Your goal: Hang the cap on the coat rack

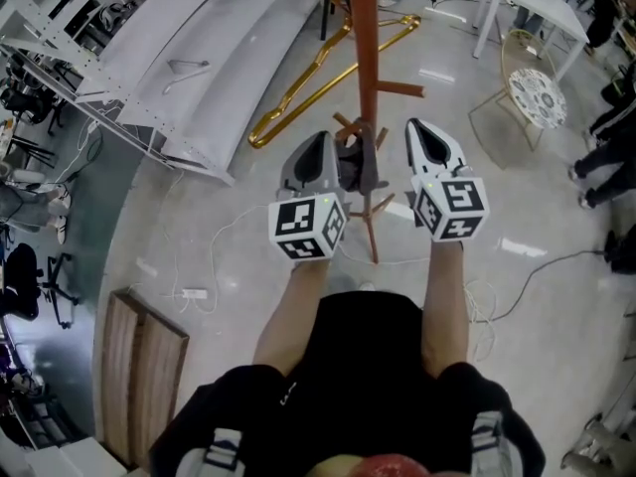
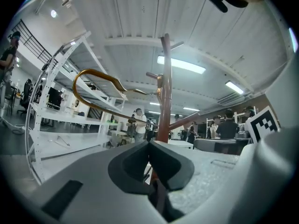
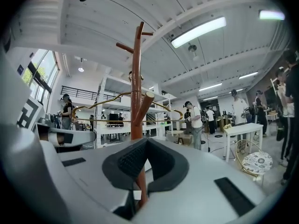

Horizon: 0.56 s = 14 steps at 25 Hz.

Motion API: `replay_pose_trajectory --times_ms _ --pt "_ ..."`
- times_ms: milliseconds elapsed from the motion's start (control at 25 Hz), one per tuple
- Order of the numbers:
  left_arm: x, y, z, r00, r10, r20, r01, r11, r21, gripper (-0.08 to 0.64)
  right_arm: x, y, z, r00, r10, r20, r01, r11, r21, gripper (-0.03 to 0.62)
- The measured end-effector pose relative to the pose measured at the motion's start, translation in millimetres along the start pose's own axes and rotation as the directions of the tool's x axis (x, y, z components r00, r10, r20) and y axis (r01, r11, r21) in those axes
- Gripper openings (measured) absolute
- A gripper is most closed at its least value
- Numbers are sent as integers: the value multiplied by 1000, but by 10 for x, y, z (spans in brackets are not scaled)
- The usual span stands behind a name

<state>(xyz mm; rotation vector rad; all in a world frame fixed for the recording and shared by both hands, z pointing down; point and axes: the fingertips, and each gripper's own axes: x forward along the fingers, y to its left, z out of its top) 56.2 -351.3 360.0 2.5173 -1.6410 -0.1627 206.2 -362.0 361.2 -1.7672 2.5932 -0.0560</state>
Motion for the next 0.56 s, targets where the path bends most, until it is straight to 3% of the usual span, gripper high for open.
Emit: replay_pose_trajectory --times_ms 560 --pt "-18 57 -190 999 6 -47 -7 1000 -9 -2 -35 48 -32 1000 30 1 -30 1000 -5 -6"
